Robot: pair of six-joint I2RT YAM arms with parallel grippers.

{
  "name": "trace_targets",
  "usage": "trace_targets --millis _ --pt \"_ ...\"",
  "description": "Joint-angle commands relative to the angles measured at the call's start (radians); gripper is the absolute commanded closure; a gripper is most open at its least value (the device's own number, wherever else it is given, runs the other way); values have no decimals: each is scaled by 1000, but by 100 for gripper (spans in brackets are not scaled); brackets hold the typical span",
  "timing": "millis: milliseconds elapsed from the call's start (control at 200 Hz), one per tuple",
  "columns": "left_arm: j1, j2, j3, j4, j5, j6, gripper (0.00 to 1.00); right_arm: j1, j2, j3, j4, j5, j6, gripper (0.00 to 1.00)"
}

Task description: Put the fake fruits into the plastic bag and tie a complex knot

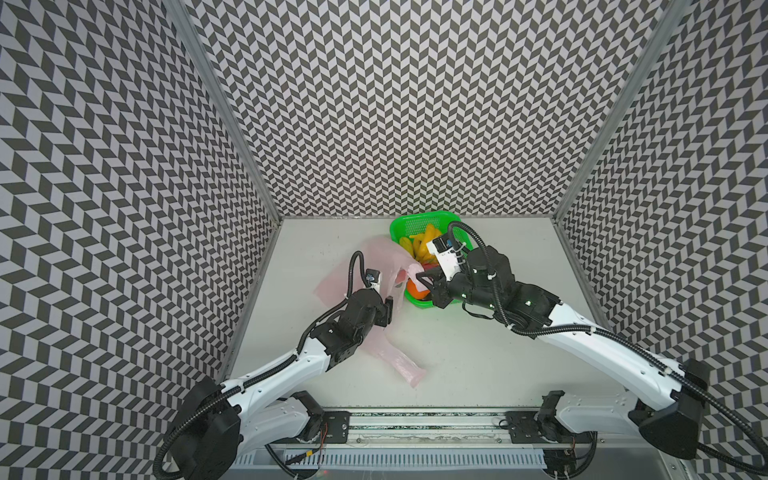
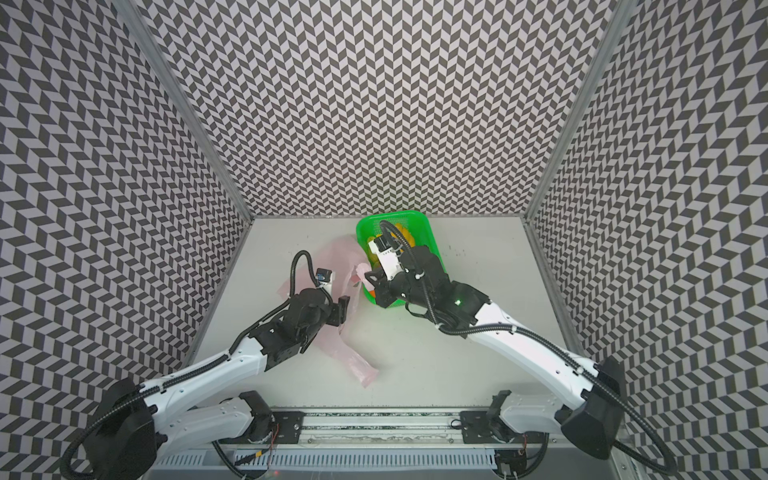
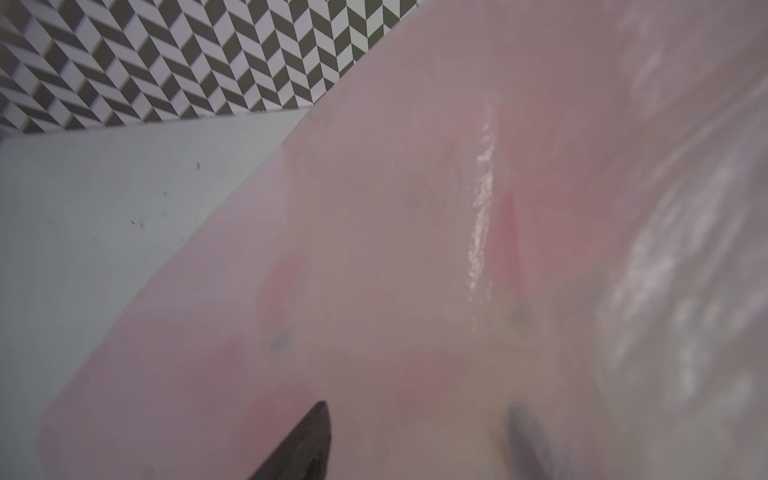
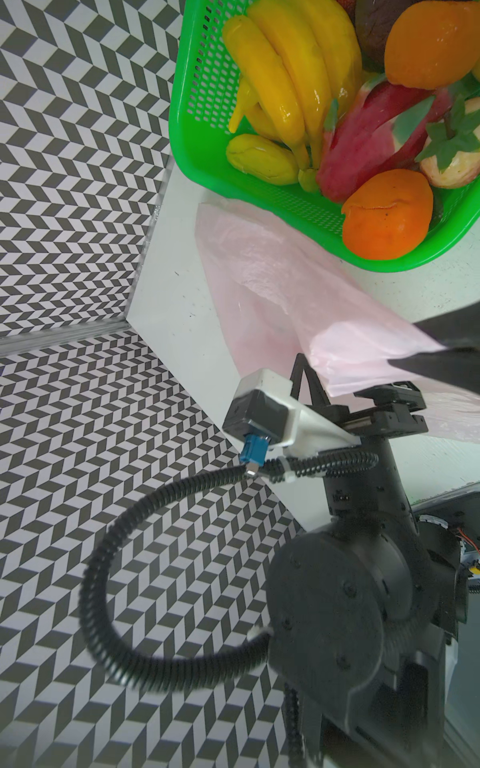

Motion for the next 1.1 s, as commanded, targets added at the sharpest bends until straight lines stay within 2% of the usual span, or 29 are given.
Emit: trace_targets --millis 0,100,230,436,631,771,896,1097 --pt "-5 -9 35 7 -46 23 54 -4 -28 -17 36 -15 -3 100" --pt "-4 -37 77 -59 -22 41 73 -14 -20 -9 20 -16 -14 100" --pt "-4 -88 150 -201 8 33 84 -47 -1 12 -4 -39 -37 100" --pt "29 -139 311 -433 67 29 93 -157 56 72 -23 -99 -85 100" --pt "124 -102 490 -568 241 44 100 -256 150 153 -28 -133 -127 99" --pt "154 -61 554 -582 320 22 100 -315 185 184 10 -206 -133 81" --pt "160 -26 571 -572 353 -40 100 -356 158 180 30 -247 -134 57" --pt "186 33 599 -582 360 -110 100 -402 49 103 18 -205 -150 20"
